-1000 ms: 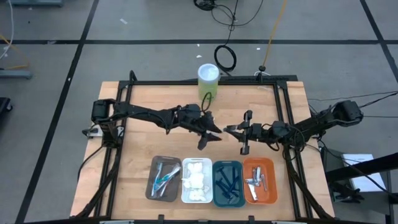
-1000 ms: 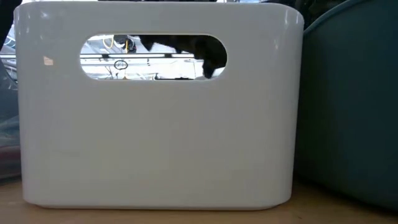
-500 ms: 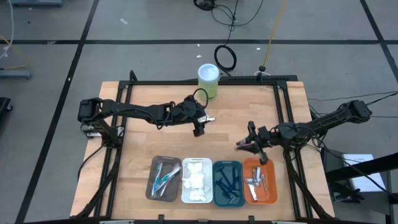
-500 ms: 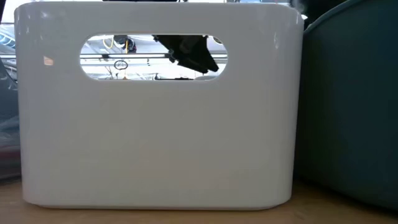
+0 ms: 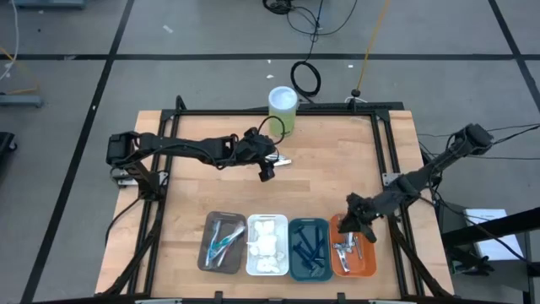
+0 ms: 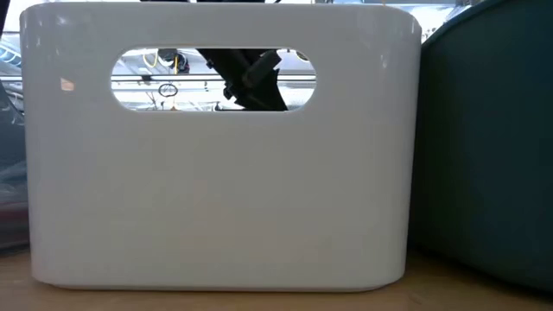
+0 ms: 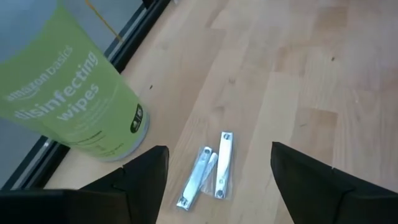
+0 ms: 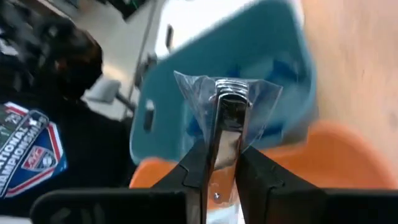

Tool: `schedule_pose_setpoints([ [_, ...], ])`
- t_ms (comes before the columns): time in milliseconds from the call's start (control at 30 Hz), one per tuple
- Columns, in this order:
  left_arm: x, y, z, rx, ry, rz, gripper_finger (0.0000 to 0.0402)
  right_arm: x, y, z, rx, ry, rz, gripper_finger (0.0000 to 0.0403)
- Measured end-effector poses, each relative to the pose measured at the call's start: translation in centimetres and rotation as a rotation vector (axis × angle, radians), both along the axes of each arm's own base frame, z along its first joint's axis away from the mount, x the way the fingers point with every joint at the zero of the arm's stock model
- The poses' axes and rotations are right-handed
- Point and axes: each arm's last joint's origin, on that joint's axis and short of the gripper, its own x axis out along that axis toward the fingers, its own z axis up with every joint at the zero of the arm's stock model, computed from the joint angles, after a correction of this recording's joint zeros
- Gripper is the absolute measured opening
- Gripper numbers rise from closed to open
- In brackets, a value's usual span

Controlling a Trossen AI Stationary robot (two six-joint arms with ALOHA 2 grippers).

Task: Pick & Place Travel size toiletries
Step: Put the silver nail cutter into the orange bin

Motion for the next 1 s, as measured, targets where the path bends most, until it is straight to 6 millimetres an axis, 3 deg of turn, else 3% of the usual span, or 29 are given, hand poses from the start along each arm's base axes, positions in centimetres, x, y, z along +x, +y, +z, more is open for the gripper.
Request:
schedule_pose_setpoints([
  [433, 0.0, 0.0, 0.0, -0.001, 0.005, -0.001, 0.0261, -0.8, 1.2, -3.1, 0.068, 0.379, -0.099, 0.0045],
  [733, 0.0, 0.0, -0.1, -0.001, 0.006, -0.001, 0.0253, -0.8, 1.2, -3.1, 0.089, 0.385, -0.099, 0.0061],
  [1000, -0.1, 0.0, -0.1, -0.003, 0.014, -0.002, 0.0253, -0.2, 1.9, -1.9, 0.171, 0.275, 0.01, 0.0095],
])
